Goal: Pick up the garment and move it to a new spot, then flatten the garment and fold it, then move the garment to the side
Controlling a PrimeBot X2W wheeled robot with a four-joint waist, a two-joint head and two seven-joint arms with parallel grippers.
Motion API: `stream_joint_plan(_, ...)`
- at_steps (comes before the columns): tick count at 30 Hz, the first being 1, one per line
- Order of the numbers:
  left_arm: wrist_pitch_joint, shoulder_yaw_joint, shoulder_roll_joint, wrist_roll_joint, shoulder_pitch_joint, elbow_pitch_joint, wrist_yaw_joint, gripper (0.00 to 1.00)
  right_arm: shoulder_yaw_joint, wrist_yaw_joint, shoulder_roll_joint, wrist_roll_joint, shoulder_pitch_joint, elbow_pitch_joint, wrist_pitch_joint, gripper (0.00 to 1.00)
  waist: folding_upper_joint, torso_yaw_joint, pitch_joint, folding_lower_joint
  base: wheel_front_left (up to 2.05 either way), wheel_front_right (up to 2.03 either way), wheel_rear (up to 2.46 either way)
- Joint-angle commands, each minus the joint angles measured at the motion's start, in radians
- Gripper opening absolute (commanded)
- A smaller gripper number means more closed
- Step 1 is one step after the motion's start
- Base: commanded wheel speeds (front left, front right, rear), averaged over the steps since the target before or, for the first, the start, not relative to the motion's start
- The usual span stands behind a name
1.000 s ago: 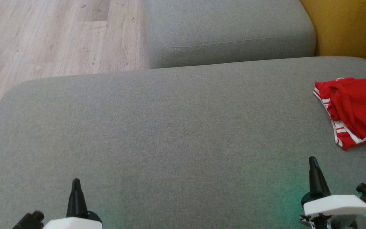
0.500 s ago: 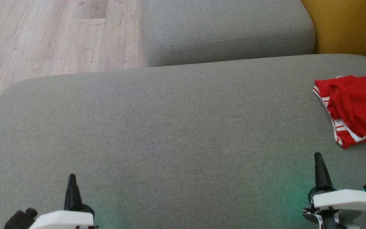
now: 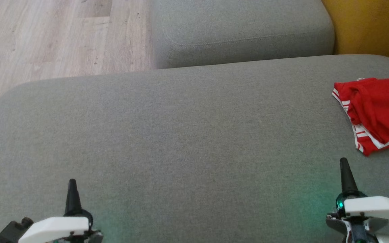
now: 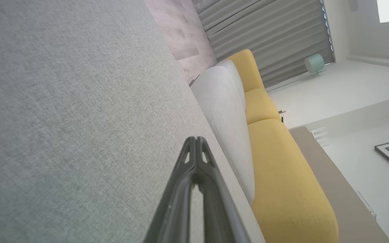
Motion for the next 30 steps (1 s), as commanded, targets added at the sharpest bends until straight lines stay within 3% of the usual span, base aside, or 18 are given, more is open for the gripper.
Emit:
stream_joint_plan(1,0.007,0.036,0.015,-0.026,-0.058,-0.024,-0.011,0.00,0.006,-0.001,-0.019,0.027,-0.065,-0.036,0.007,0.00,0.0000,0.000,0.001,0.0000,0.00,0.00,0.00)
stream_joint_plan(30,0.092,0.107,0.012,-0.355,-0.134,0.010,-0.059,0.00,-0.053,-0.001,-0.017,0.365,-0.119,-0.040,0.093,0.00,0.0000,-0.009,0.020,0.0000,0.00,0.00,0.00)
